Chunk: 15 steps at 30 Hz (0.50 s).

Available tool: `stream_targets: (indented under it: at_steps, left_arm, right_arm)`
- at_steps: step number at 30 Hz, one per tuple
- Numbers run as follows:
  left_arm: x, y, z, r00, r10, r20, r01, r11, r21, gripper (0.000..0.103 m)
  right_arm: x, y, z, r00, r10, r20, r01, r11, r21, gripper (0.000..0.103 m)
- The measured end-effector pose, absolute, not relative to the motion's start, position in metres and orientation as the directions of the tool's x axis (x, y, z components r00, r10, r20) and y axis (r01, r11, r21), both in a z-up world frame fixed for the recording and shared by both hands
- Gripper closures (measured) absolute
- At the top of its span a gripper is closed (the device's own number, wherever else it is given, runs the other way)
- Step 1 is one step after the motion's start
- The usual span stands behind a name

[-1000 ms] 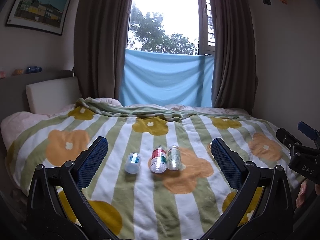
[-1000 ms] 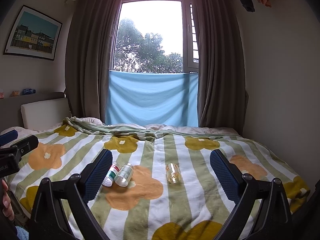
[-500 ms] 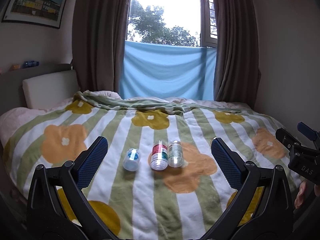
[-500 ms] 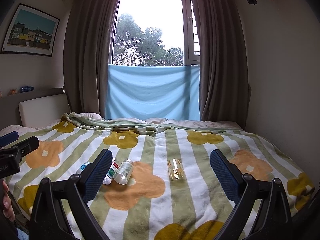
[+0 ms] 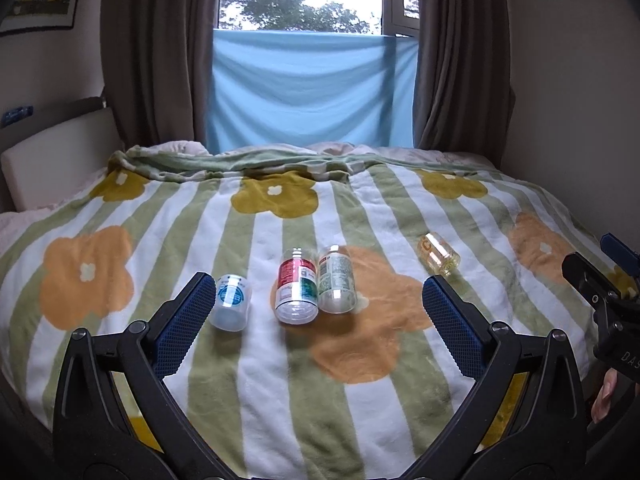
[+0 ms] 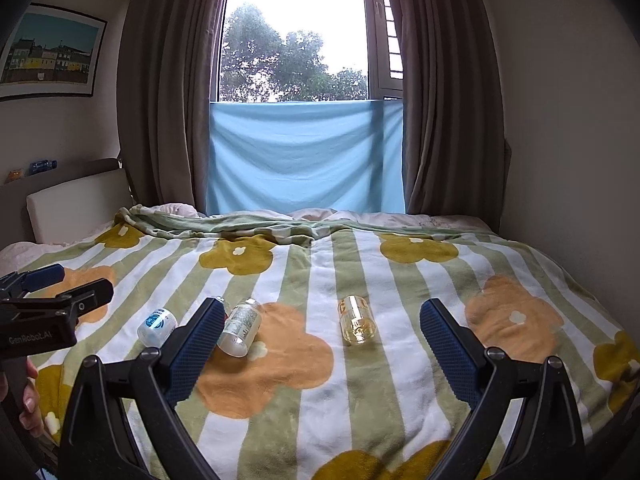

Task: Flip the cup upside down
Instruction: 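Reach the left gripper to the green-labelled clear bottle and close on it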

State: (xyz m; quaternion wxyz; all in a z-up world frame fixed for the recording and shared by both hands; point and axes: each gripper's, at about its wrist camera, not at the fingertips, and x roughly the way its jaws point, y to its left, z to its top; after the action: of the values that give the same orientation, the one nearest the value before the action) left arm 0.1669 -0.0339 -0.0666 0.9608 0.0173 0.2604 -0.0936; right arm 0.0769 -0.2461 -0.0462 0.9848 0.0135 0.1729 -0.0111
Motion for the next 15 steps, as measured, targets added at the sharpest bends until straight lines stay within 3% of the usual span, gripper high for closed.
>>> stream_targets:
  at_steps: [15]
  left_arm:
    - [0.388, -0.103, -0.153, 0.535, -0.208, -0.819, 0.375, 0.927, 0.009, 0.0]
  right_arm:
    - [0.123, -0.266, -0.084, 0.905, -0.014, -0.426, 0.046, 0.997, 0.064, 0.005]
